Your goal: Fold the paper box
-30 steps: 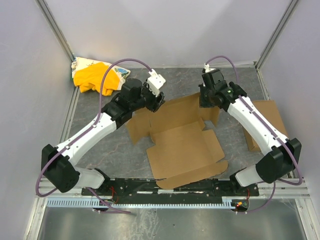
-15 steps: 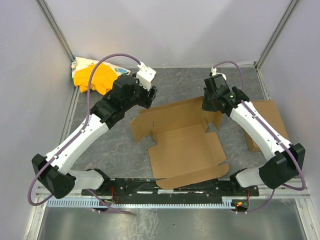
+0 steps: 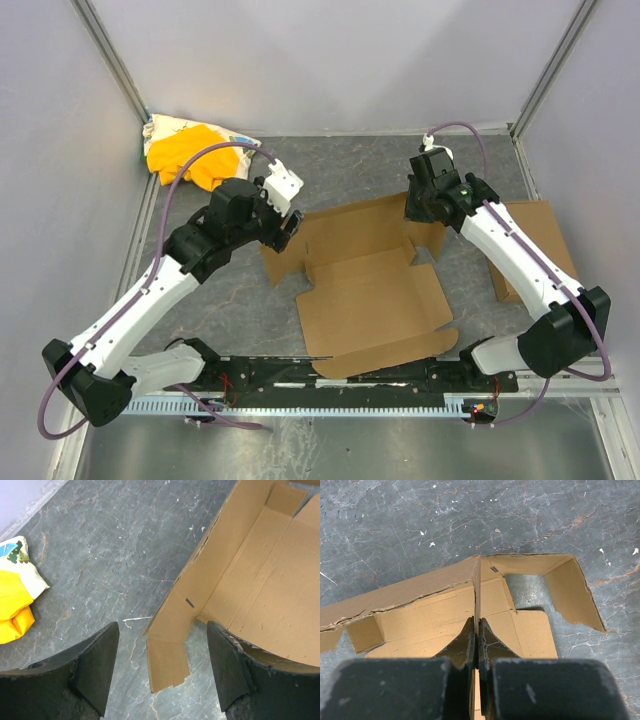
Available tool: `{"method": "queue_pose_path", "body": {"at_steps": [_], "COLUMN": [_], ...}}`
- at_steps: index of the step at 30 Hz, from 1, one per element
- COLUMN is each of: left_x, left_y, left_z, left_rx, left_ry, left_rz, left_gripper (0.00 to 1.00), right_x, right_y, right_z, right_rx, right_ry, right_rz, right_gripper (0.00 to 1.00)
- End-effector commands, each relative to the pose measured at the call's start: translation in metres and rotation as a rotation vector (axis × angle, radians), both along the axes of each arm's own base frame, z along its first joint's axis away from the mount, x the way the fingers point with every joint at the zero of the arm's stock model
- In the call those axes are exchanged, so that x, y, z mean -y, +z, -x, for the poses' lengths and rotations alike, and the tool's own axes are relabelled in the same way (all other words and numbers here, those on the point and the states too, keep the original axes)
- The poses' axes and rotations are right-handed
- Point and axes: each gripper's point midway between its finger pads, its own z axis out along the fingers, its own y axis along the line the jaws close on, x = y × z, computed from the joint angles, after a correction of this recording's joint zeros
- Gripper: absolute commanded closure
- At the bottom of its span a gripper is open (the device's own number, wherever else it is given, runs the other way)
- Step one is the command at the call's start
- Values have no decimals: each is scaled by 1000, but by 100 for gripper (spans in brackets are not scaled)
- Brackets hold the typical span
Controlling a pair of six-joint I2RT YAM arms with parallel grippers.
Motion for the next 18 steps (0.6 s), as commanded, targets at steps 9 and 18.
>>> {"method": "queue_pose_path", "body": {"at_steps": [9,18], "left_x": [9,25], "left_y": [-11,-8], "left_z": [-22,-30], "left_rx": [85,-58], "left_ry": [-34,39], "left_rz": [-56,27], "left_gripper": [25,97], "right_x": [-1,-2], "right_y": [14,13], "right_z": [-2,1], "right_rx": [40,31], "right_ry": [29,30], "right_rz": [-13,-27], "right_gripper": [99,99]}}
